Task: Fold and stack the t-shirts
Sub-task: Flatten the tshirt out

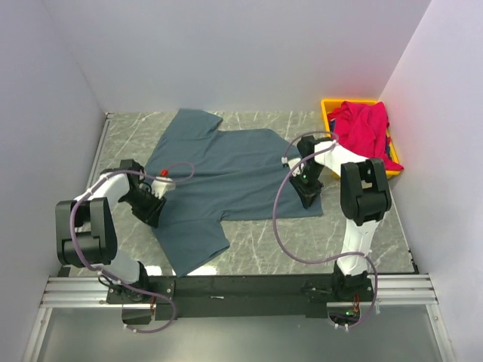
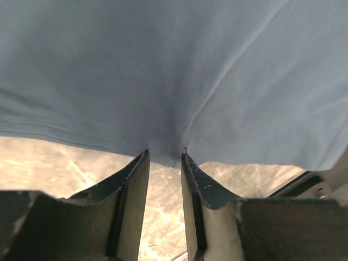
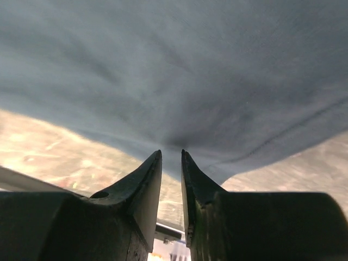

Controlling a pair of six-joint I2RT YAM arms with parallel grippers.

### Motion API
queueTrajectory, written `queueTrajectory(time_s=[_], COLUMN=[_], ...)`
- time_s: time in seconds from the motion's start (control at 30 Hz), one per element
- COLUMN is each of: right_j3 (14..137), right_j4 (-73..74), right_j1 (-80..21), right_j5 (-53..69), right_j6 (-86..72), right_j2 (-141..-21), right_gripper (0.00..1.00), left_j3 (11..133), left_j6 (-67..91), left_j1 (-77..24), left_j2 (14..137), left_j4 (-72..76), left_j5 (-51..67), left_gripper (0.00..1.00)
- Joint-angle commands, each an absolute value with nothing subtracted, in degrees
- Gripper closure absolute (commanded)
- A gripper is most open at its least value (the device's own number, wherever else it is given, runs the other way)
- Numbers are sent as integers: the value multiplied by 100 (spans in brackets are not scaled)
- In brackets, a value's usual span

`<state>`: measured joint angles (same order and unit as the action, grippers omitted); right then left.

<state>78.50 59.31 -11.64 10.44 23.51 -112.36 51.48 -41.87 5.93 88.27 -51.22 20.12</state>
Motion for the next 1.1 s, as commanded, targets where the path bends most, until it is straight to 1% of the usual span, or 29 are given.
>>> queueTrajectory(time_s=[0.0,0.13,0.23,0.33,0.43,0.47,0.53,0.57,0.63,0.7,0.73,0.77,0.8,0.83,0.9,1.07], right_j3=[7691,7323,7033,6654,6486,6547,6942,7135,7811,8538,8778,9015,9435,9622,10043,10511], right_j4=[5450,5300,5343,5510,5809,6001,6152,6274,6476,6521,6504,6478,6495,6547,6583,6372], right_j1=[-1178,-1195,-1230,-1371,-1468,-1468,-1354,-1284,-1178,-1055,-1037,-1020,-1020,-1020,-1019,-1020], right_j5=[590,159,97,245,596,702,869,1053,1326,1538,1582,1608,1634,1643,1618,1424], right_j6=[2426,2557,2680,2847,3058,3137,3147,3094,3015,2901,2744,2673,2620,2506,2452,2224], right_j2=[-11372,-11426,-11189,-10777,-10311,-10136,-10020,-10002,-10203,-10431,-10563,-10834,-10985,-11300,-11609,-12330], right_gripper=[72,73,73,73,70,65,61,58,55,55,55,55,55,55,56,57], left_j3=[4835,4474,4281,4254,4298,4367,4543,4814,5375,5825,6262,6475,6695,7071,7355,7997], left_j6=[-4412,-4605,-4807,-5079,-5457,-5528,-5651,-5564,-5424,-5004,-4766,-4337,-4159,-3992,-3517,-2761], left_j1=[519,519,519,510,501,501,501,510,527,615,641,676,694,694,686,756], left_j2=[8613,8693,8526,8236,7806,7578,7427,7401,7488,7812,7961,8302,8497,8690,9244,10219], left_j4=[-4791,-4579,-4719,-5149,-5711,-5852,-6134,-6170,-6205,-5909,-5741,-5583,-5407,-5310,-5090,-4395], left_j5=[1539,968,879,1045,1238,1283,1449,1633,1836,2240,2346,2486,2548,2592,2611,2532], left_gripper=[65,71,72,73,71,70,66,65,63,61,56,54,54,53,52,52])
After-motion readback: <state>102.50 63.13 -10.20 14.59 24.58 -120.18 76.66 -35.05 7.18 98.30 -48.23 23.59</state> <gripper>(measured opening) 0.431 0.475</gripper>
